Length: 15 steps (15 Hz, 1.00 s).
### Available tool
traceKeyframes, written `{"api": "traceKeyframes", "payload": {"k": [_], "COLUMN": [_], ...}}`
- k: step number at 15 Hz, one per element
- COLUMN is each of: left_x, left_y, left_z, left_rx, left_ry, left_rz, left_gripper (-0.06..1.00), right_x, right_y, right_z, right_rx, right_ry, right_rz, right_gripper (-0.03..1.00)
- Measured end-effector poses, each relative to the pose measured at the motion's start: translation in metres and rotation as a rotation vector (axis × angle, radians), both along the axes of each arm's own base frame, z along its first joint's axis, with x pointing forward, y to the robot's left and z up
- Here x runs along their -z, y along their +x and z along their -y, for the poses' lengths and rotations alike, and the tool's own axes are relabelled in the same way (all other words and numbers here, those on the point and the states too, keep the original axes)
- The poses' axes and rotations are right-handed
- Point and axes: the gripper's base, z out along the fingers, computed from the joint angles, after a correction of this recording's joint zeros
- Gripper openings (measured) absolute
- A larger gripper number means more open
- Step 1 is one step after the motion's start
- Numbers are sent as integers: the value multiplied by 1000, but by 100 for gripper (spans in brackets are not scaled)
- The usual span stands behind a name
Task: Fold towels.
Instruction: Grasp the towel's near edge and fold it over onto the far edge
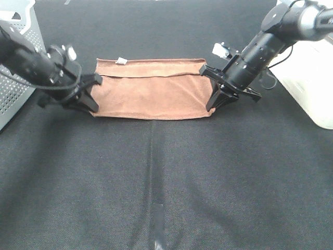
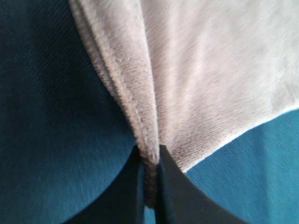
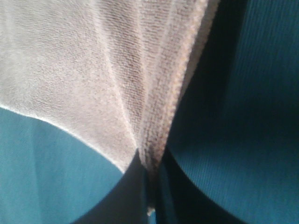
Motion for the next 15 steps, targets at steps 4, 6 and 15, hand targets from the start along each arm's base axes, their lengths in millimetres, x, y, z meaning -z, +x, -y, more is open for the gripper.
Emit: {"api": "traceKeyframes", "payload": {"k": [4, 6, 15], "left_x": [-6, -2, -17], "left_y": [-16, -37, -55], "left_z": [-2, -4, -11], "left_rx": [75, 70, -45], "left_ry": [31, 42, 76], "left_rz": [-94, -144, -44], "left_gripper": [3, 3, 3], "right_x": [3, 5, -11], "right_y": [-38, -60, -67], "right_z": [7, 11, 14], "right_rx": [17, 17, 21], "right_ry": [-32, -47, -54], "right_rz": [-59, -66, 55], "right_gripper": [0, 0, 0]}}
